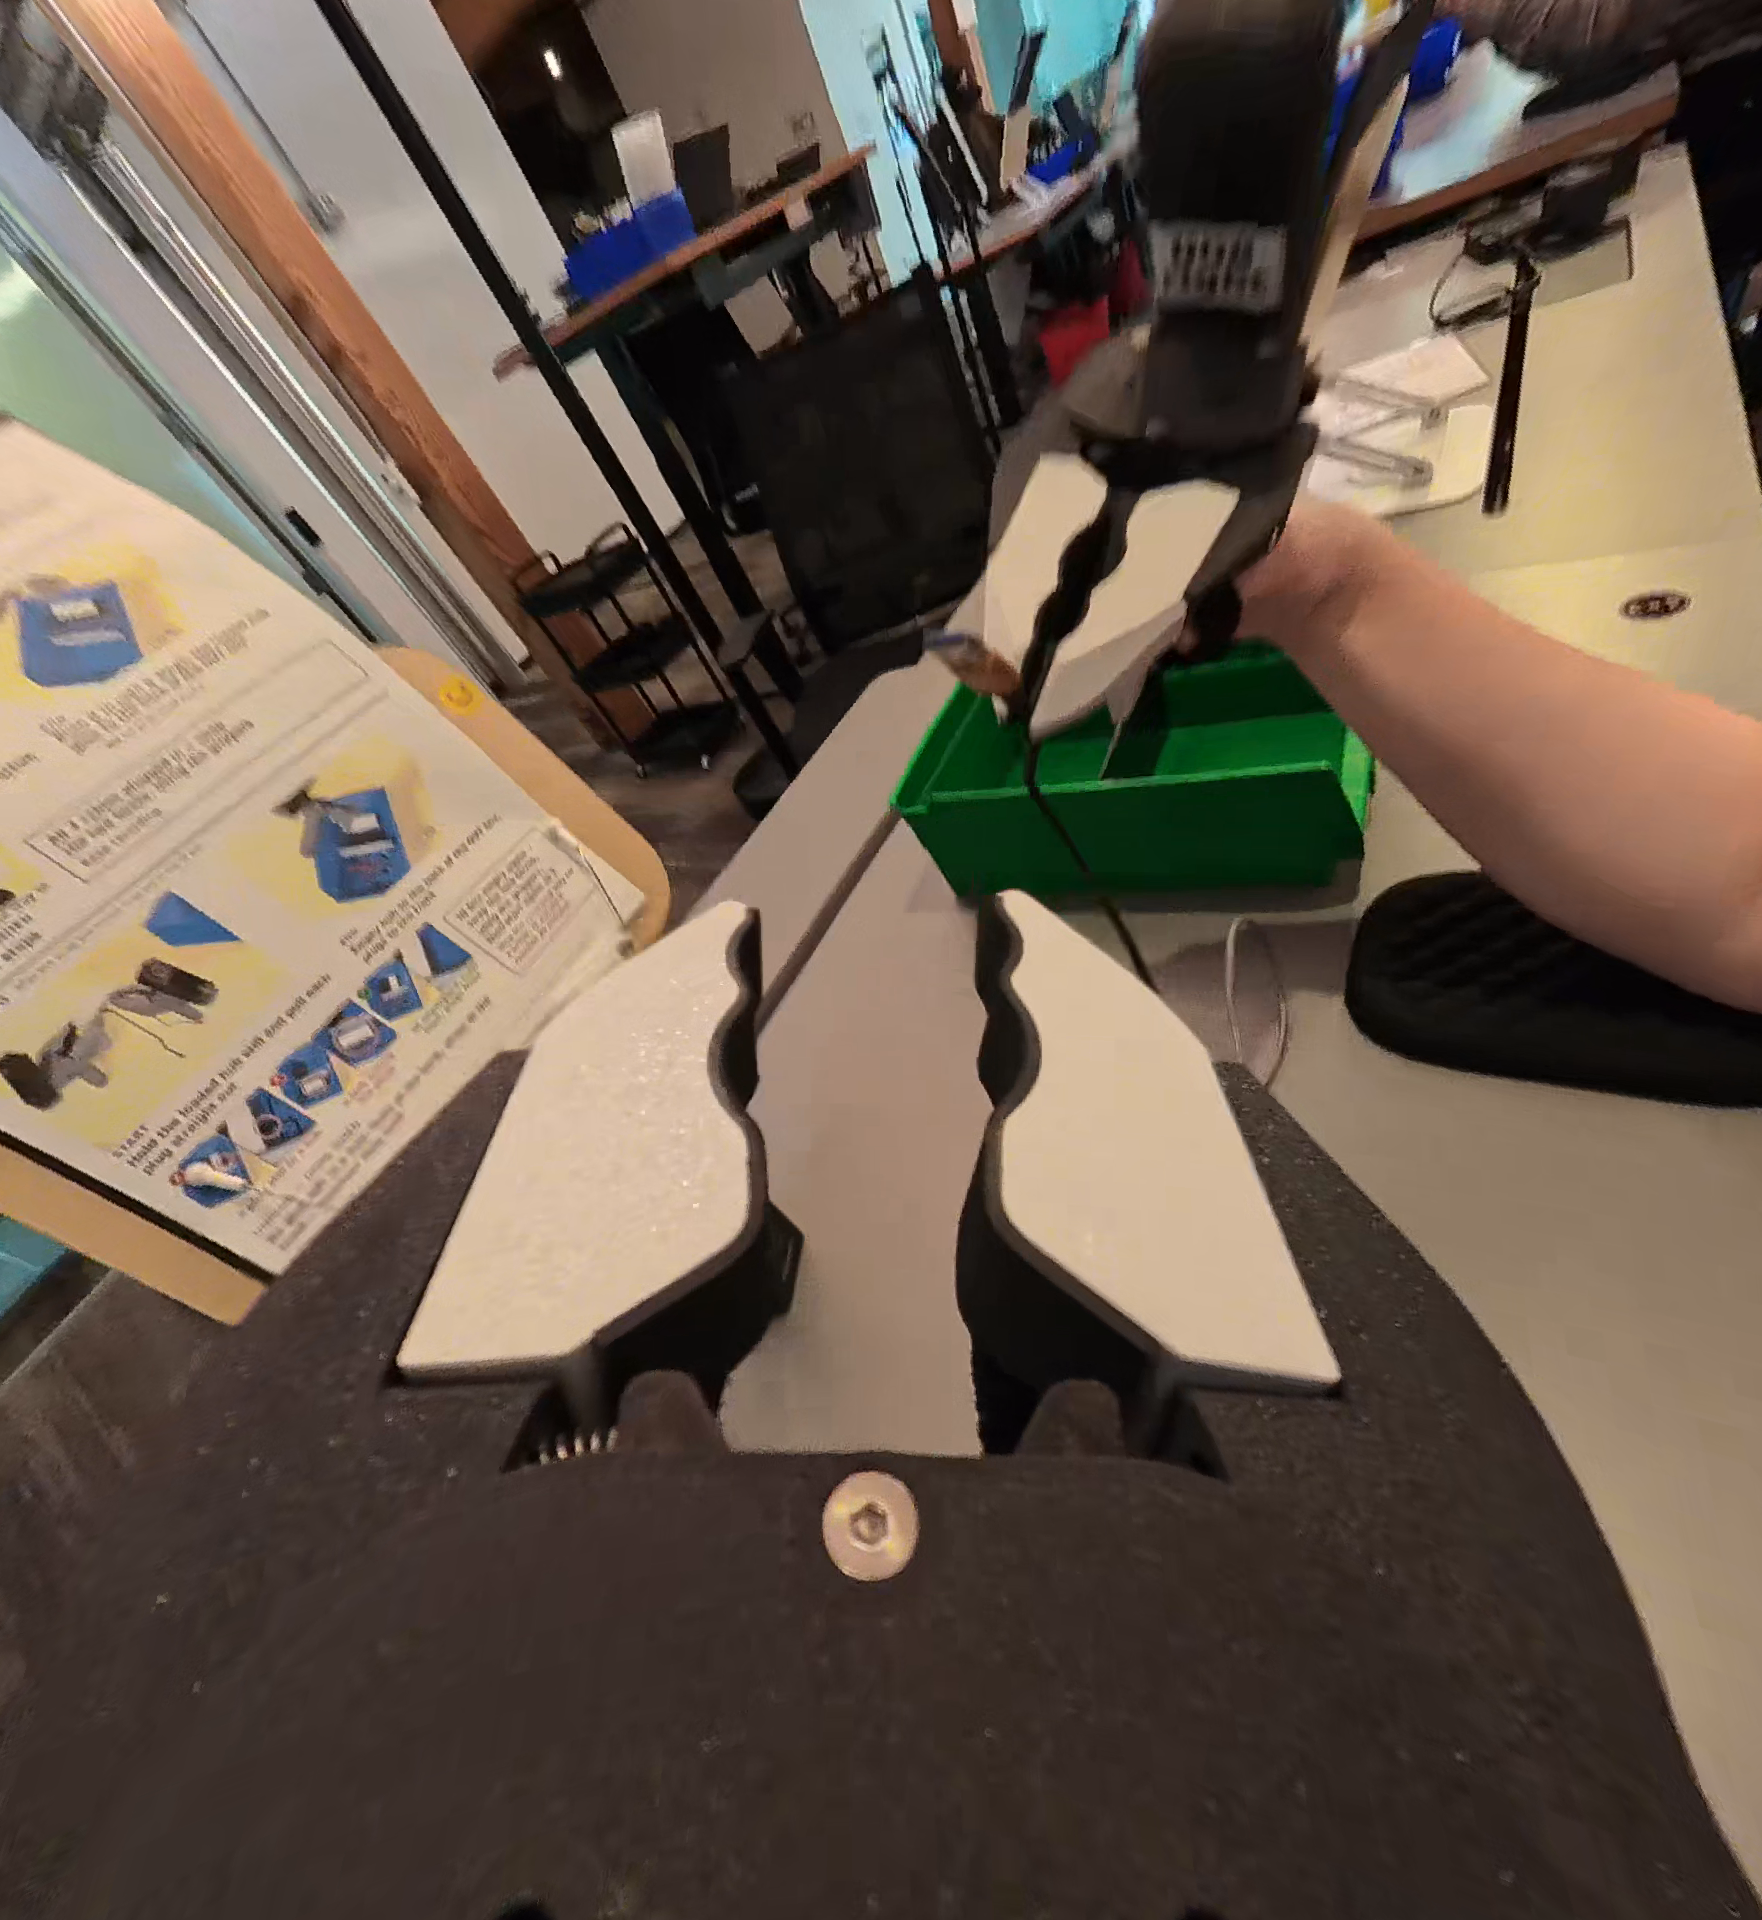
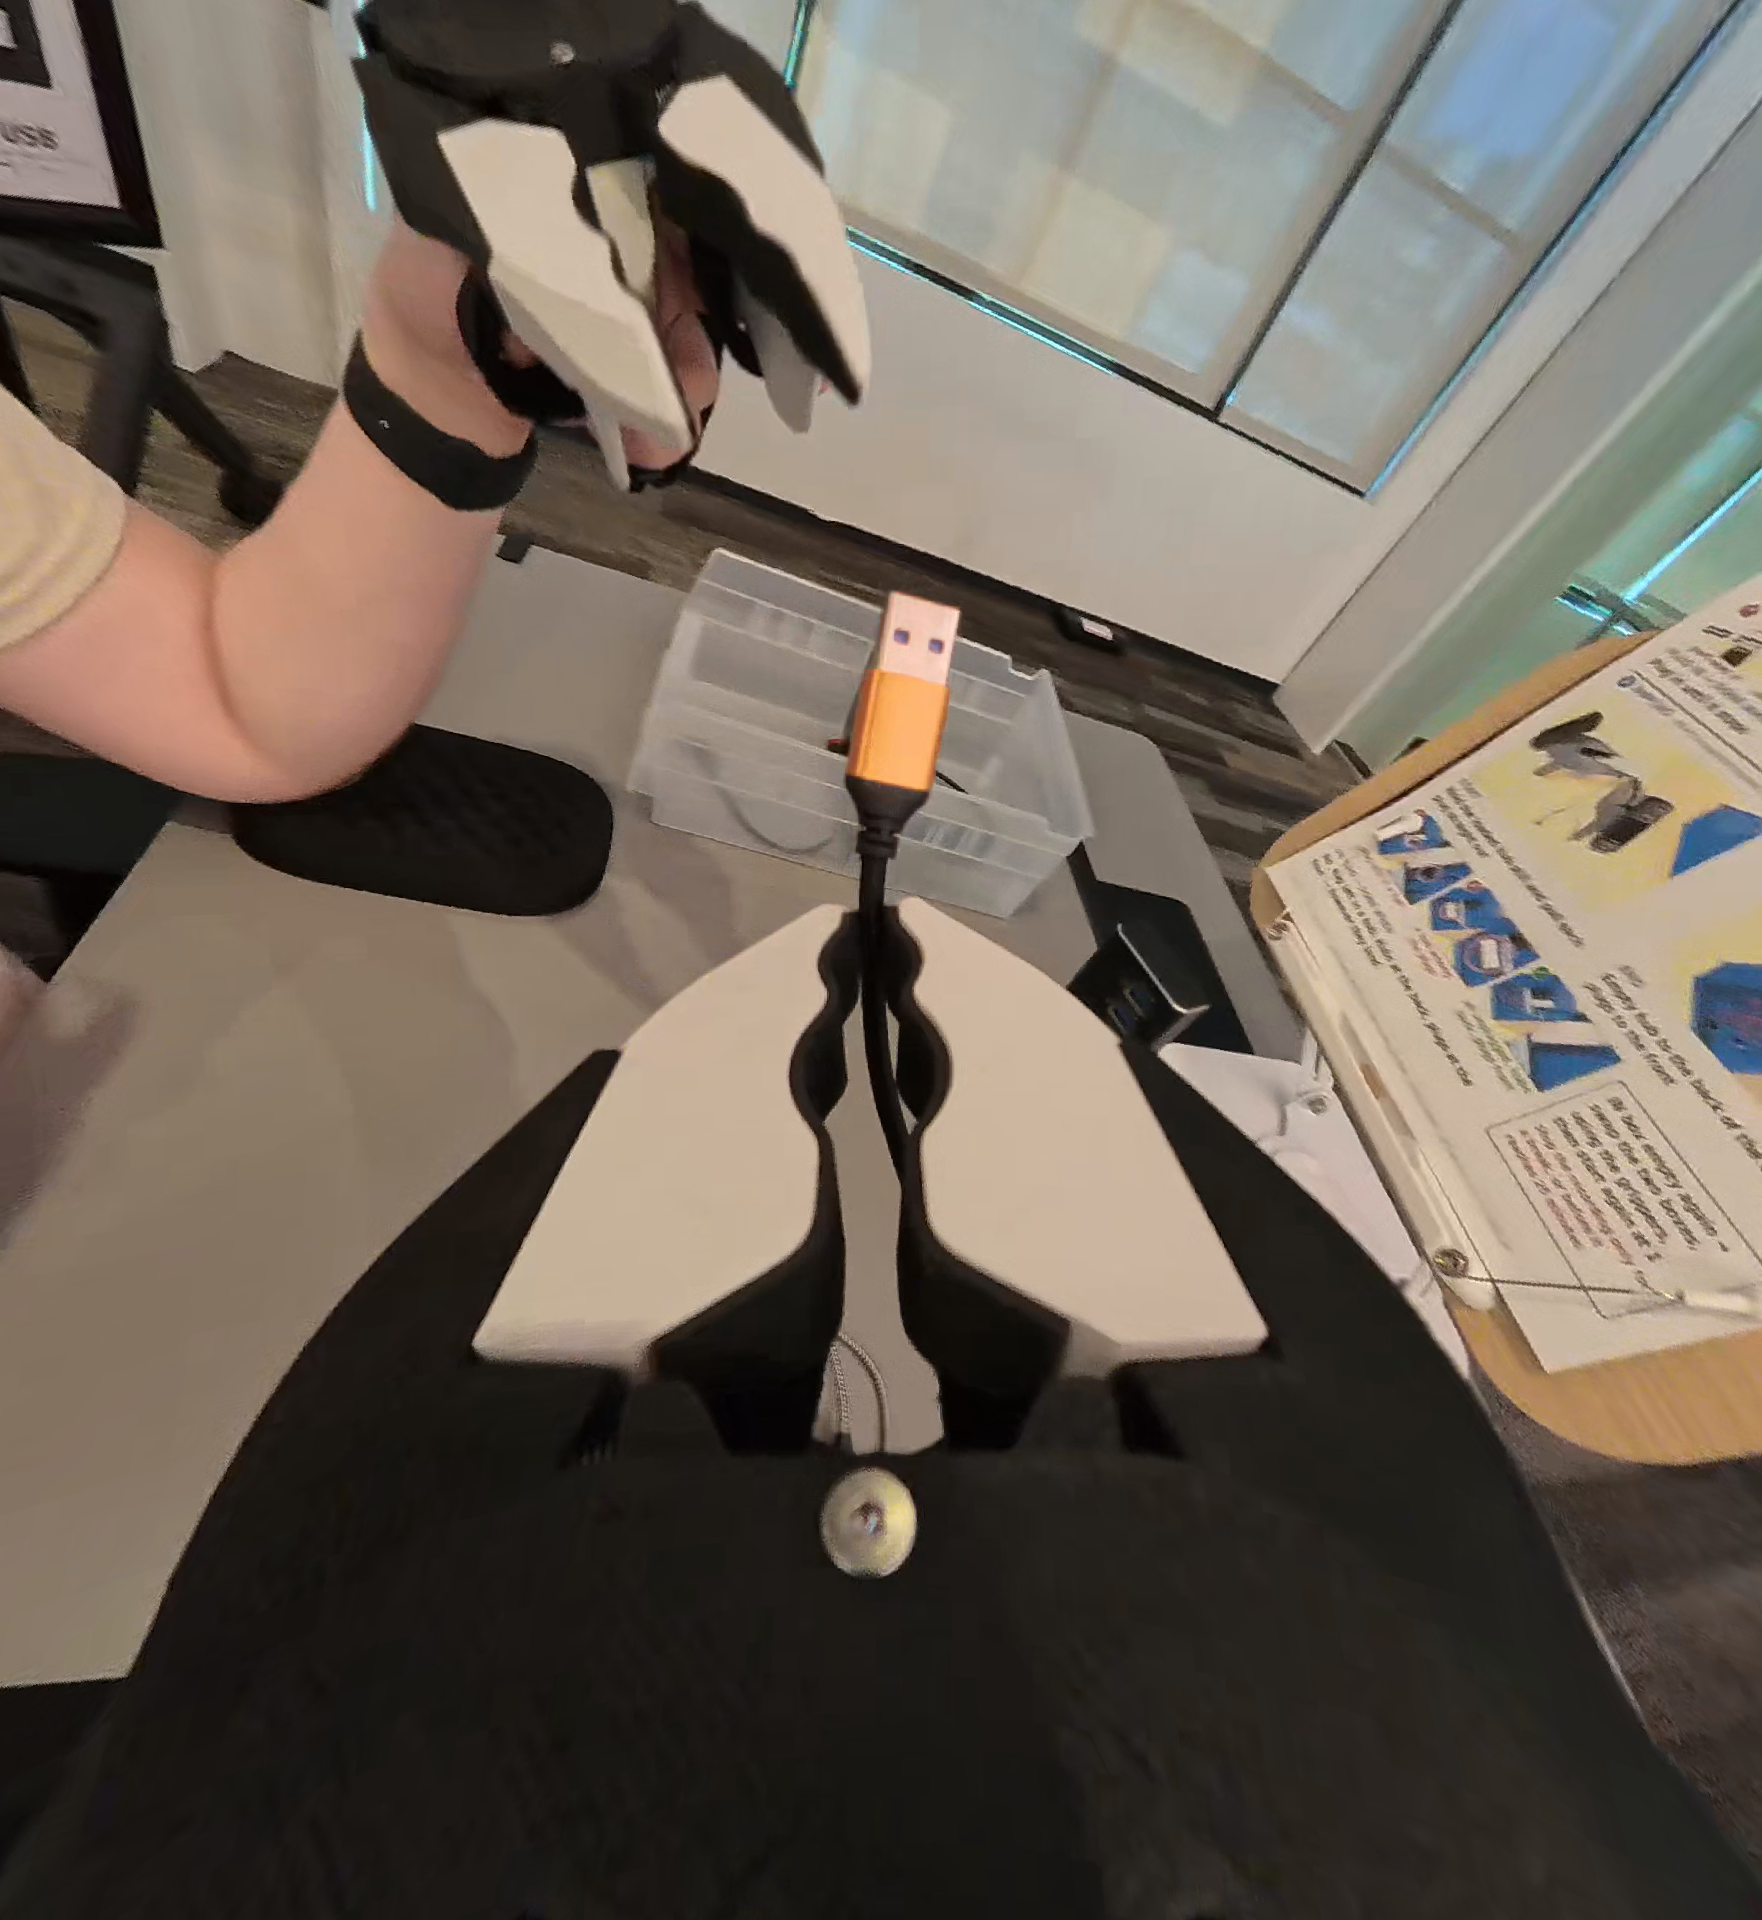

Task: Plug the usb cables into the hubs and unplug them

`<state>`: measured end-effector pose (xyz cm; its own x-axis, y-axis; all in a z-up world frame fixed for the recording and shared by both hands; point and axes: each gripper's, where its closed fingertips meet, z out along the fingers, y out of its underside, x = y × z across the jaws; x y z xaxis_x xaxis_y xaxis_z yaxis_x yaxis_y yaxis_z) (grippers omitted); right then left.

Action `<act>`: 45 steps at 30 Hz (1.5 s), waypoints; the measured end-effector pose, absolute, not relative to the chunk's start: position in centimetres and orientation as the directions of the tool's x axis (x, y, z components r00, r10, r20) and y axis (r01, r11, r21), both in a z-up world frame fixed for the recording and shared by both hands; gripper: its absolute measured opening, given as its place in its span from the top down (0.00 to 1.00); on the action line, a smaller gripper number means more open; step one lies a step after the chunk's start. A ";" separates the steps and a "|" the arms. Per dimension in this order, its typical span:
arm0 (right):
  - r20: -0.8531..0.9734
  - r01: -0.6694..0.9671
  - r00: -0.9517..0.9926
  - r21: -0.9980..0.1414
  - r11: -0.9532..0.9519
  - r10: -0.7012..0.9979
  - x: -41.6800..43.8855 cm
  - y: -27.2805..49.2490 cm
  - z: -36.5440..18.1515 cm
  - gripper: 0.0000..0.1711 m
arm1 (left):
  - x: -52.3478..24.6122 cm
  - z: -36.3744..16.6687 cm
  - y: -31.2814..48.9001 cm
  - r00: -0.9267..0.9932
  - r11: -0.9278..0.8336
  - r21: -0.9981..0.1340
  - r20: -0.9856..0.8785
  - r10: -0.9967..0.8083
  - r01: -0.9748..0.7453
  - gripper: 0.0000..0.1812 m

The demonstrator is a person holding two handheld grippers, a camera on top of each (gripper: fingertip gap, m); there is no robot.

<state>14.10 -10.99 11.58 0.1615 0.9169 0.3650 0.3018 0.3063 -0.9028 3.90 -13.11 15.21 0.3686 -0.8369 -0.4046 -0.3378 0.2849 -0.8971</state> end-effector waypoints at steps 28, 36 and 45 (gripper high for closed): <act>0.075 0.331 -0.099 -0.938 0.104 0.992 11.9 -11.1 7.0 0.97 | 9.9 10.1 -11.6 0.123 0.536 -0.784 -0.593 -0.796 -0.312 0.70; -0.040 0.351 -0.327 -0.933 0.082 0.944 10.4 -14.4 5.4 0.97 | 9.5 8.9 -15.1 -0.101 0.580 -0.801 -0.571 -0.815 -0.153 0.82; -0.098 0.273 -0.462 -0.961 0.036 0.881 9.5 -15.6 5.8 0.97 | 10.0 8.1 -16.1 -0.209 0.540 -0.834 -0.512 -0.833 -0.110 0.86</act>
